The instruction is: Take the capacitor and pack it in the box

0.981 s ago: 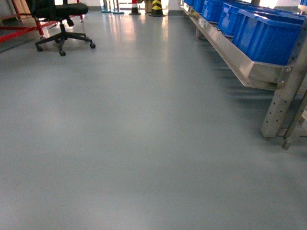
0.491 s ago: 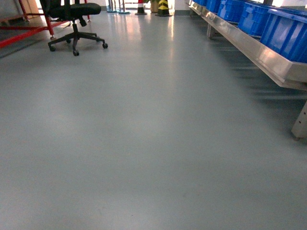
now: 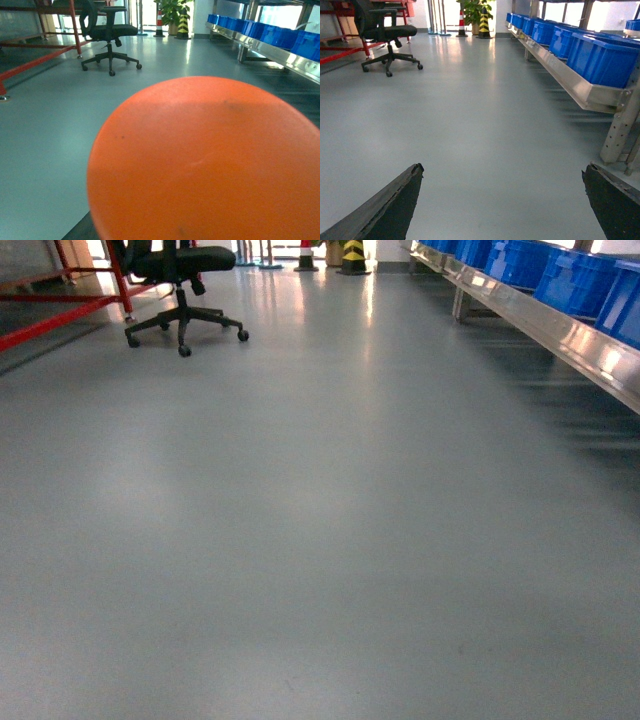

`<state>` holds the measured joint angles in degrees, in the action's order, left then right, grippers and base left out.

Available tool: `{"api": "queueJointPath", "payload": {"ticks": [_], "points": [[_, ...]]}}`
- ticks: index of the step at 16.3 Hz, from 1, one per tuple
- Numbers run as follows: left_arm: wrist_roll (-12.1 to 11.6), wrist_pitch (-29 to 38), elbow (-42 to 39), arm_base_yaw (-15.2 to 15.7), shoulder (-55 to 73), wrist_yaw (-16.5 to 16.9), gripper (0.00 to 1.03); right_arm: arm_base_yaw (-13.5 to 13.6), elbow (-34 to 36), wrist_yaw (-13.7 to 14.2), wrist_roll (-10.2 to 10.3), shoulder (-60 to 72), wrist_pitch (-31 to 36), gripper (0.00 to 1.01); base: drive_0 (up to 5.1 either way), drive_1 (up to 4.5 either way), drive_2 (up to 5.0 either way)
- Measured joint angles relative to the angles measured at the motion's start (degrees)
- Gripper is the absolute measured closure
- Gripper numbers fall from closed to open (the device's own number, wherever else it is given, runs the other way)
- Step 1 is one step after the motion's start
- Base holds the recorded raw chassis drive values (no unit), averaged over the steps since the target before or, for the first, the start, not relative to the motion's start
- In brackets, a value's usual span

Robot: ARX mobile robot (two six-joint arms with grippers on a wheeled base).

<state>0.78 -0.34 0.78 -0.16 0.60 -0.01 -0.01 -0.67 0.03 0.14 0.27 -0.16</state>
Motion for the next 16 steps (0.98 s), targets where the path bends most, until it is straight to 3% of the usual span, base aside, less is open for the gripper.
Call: {"api": "queueJointPath", "payload": {"ticks": [16], "points": [[0.0, 0.04, 0.0, 0.11, 0.0, -0.02, 0.59, 0.0, 0.0, -0.02, 0.0, 0.0, -0.2, 0.03, -5.0, 2.45, 2.4]]}}
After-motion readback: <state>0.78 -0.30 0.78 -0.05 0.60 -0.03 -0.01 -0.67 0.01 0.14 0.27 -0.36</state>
